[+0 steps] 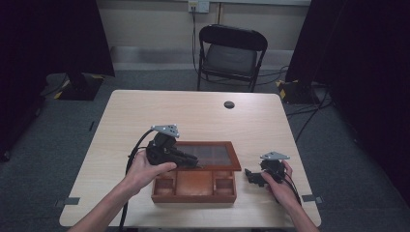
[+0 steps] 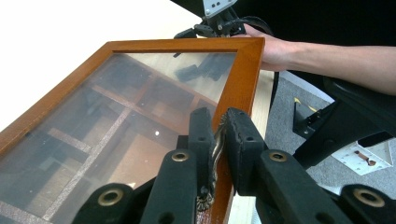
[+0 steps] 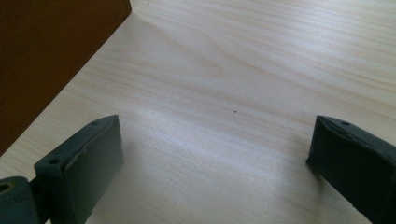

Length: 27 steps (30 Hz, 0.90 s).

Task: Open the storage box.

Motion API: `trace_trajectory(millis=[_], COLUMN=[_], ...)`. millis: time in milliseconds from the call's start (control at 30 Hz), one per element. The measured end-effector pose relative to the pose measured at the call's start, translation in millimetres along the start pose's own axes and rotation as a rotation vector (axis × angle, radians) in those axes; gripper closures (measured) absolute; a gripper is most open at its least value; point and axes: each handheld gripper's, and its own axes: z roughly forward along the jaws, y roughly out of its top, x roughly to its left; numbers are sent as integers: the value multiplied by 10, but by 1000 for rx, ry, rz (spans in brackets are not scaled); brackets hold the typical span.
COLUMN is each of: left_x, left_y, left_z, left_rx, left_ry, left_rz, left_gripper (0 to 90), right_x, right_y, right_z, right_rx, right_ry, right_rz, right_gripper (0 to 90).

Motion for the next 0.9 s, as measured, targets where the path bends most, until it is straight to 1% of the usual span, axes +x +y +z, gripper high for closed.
trace_trajectory(millis=[133,200,300,400,467,833,900], left_x=[1,9,-1,0,4,30,36], left_y=[19,30,44,58,73,135,144], left_z=[-10,-17,-5,-13,-19,-60,-63], left_rx=[-9,-6,17,17,21,5,1], left_ry=[4,0,6,10,7,13,12], left_rz=[-2,-4,-3,-7,-3,-16,-12], left_gripper=[810,810,810,810,810,810,810], right_x=[0,-1,0,0,-1,-4,-4], right_y=[0,0,0,0,0,1,1], right_z=[0,0,0,0,0,2,3], right_rx=[0,0,0,0,0,0,0], right_ry=[0,0,0,0,0,3,3], right_rz=[0,-1,0,0,-1,-5,-5], right_gripper=[23,23,23,23,23,21,21])
